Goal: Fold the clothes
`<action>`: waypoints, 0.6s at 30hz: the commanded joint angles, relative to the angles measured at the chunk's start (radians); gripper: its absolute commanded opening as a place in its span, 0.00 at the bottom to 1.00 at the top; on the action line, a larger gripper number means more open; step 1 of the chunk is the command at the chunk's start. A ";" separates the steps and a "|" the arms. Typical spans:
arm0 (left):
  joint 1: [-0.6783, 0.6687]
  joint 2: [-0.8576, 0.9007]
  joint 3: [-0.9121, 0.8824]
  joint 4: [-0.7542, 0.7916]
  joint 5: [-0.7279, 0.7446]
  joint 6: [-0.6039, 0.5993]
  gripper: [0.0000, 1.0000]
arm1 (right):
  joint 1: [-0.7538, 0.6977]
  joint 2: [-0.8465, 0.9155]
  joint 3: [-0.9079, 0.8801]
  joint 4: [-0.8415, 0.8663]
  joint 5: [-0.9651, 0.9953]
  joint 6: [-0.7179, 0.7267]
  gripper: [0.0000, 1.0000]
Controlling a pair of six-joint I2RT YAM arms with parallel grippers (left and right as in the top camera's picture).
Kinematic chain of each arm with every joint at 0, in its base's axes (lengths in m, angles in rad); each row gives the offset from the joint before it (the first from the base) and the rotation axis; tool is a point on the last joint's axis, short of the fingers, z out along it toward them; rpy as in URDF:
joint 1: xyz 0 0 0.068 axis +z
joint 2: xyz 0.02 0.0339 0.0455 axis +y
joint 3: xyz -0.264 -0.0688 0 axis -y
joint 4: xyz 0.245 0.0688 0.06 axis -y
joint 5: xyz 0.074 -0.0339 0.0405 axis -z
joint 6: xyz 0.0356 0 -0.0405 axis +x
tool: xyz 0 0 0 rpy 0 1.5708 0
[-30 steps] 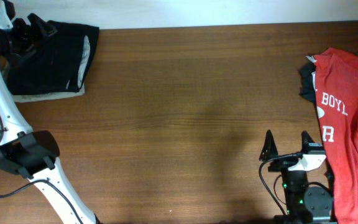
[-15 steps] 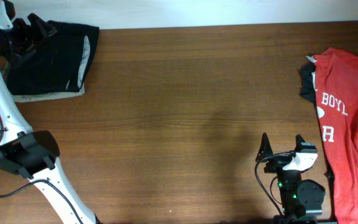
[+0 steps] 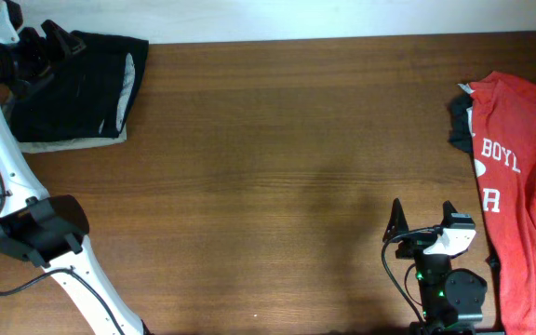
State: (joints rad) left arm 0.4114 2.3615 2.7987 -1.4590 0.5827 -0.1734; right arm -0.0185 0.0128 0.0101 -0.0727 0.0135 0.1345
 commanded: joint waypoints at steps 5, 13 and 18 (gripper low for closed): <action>0.005 -0.033 0.002 -0.001 -0.003 0.010 0.99 | 0.005 -0.009 -0.005 -0.007 0.020 0.005 0.99; 0.001 -0.024 0.002 0.000 -0.004 0.010 0.99 | 0.005 -0.009 -0.005 -0.007 0.020 0.005 0.99; -0.016 -0.025 0.000 -0.001 -0.004 0.010 0.99 | 0.005 -0.009 -0.005 -0.007 0.020 0.005 0.99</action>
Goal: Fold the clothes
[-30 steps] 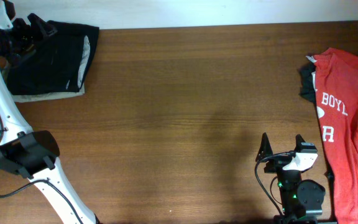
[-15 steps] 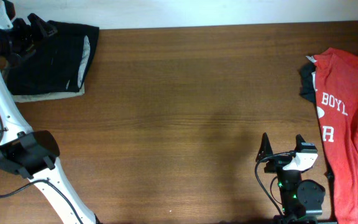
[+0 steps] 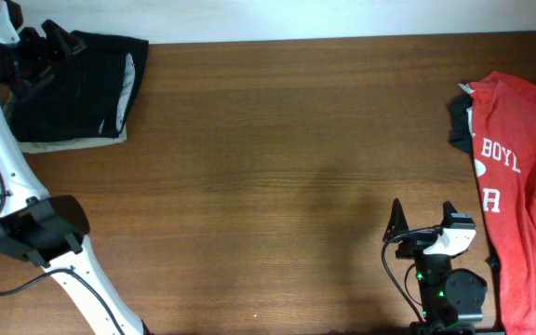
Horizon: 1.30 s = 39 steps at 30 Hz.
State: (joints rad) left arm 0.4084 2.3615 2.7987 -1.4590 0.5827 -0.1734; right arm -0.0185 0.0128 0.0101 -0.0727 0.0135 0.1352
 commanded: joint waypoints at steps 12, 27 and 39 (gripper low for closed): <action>-0.159 -0.370 0.000 -0.001 -0.003 0.010 0.99 | 0.005 -0.009 -0.005 -0.007 0.020 0.004 0.99; -0.488 -0.764 -0.396 -0.003 -0.126 0.021 0.99 | 0.005 -0.009 -0.005 -0.007 0.020 0.004 0.99; -0.506 -1.294 -1.063 0.007 -0.254 0.021 0.99 | 0.005 -0.009 -0.005 -0.007 0.020 0.004 0.99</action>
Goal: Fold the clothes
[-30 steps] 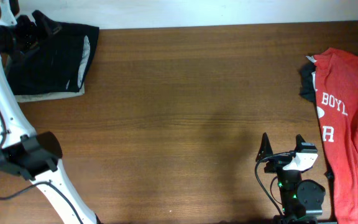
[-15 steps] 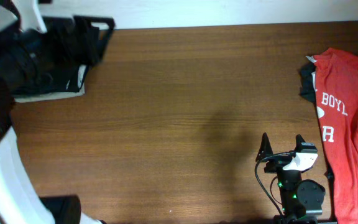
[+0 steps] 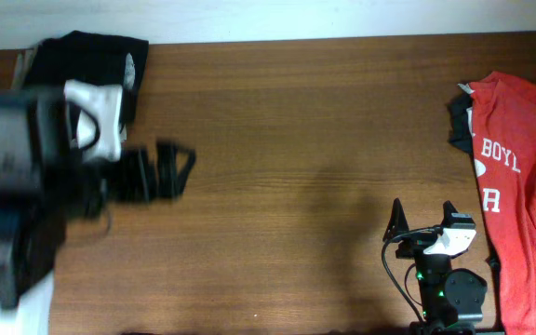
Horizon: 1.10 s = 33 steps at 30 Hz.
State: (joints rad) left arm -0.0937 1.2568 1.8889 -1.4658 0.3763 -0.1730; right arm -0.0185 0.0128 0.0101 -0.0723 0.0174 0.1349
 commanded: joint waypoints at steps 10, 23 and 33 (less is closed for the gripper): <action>-0.004 -0.781 -0.816 0.459 -0.209 0.026 0.99 | 0.005 -0.009 -0.005 -0.008 0.016 0.004 0.99; -0.004 -1.083 -1.624 1.415 -0.210 0.137 0.99 | 0.005 -0.009 -0.005 -0.007 0.016 0.004 0.99; 0.063 -1.250 -1.881 1.589 -0.283 0.137 0.99 | 0.005 -0.009 -0.005 -0.007 0.016 0.004 0.99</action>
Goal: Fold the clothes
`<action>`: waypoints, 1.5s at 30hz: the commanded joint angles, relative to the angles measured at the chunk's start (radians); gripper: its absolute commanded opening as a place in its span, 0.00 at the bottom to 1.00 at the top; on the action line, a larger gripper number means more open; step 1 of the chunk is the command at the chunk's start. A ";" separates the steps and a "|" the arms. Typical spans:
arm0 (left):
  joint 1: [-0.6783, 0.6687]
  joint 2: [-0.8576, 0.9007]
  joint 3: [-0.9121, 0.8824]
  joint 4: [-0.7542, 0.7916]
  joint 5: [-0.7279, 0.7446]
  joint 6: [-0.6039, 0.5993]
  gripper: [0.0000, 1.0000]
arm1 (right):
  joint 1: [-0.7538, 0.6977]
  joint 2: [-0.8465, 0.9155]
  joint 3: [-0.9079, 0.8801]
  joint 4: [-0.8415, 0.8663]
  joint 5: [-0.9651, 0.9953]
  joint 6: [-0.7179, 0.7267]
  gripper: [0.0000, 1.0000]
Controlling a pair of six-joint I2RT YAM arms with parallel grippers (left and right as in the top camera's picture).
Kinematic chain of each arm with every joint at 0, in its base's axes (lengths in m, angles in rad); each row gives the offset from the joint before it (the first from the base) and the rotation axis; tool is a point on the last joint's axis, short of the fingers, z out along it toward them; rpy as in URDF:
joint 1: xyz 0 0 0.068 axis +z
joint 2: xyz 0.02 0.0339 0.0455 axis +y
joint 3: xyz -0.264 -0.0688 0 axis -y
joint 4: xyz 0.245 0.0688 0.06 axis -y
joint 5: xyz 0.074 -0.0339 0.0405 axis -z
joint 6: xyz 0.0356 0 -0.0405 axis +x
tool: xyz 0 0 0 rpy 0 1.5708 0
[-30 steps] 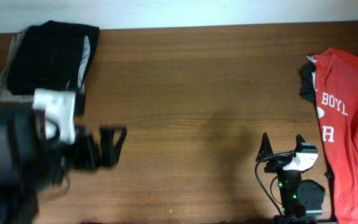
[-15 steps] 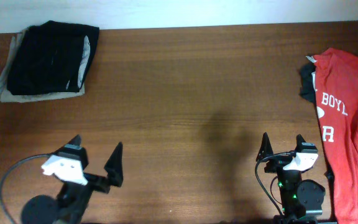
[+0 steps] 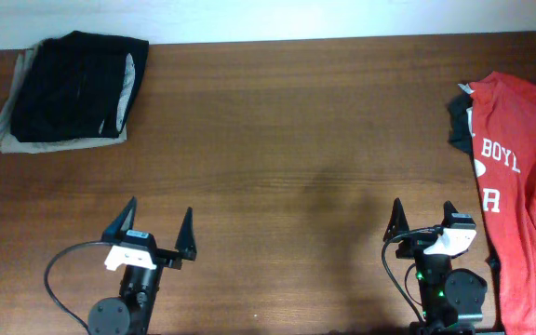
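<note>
A folded black garment (image 3: pixel 80 86) lies on top of a folded beige one (image 3: pixel 7 140) at the table's far left corner. A red T-shirt (image 3: pixel 521 177) with white lettering lies unfolded at the right edge, over a dark garment (image 3: pixel 459 130). My left gripper (image 3: pixel 155 229) stands open near the front edge at the left, nothing between its fingers. My right gripper (image 3: pixel 423 217) stands open at the front right, just left of the red shirt, also holding nothing.
The brown wooden table (image 3: pixel 296 140) runs the full width of the view. A white wall strip runs along its far edge. Black cables loop beside both arm bases at the front.
My left arm has moved from the left middle of the table back to the front edge, its gripper open. The folded pile is now fully uncovered. The right arm has not moved.
My left arm reached out to the far left corner with its gripper at the folded black garment, and stayed there. Then it was blurred over the left middle of the table, away from the pile. Now it rests at the front edge, and the pile lies unchanged.
</note>
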State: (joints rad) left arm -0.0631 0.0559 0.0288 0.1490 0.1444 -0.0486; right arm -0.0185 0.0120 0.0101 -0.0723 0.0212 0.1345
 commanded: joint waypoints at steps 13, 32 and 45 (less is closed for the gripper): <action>0.133 -0.052 -0.021 -0.180 -0.127 0.027 0.99 | 0.005 -0.008 -0.005 -0.007 0.013 0.005 0.99; 0.136 -0.051 -0.021 -0.231 -0.126 0.027 0.99 | 0.005 -0.008 -0.005 -0.007 0.013 0.005 0.99; 0.136 -0.051 -0.021 -0.231 -0.126 0.027 0.99 | 0.005 -0.008 -0.005 -0.007 0.013 0.005 0.99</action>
State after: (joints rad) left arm 0.0669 0.0143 0.0109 -0.0746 0.0250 -0.0441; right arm -0.0185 0.0120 0.0101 -0.0719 0.0212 0.1352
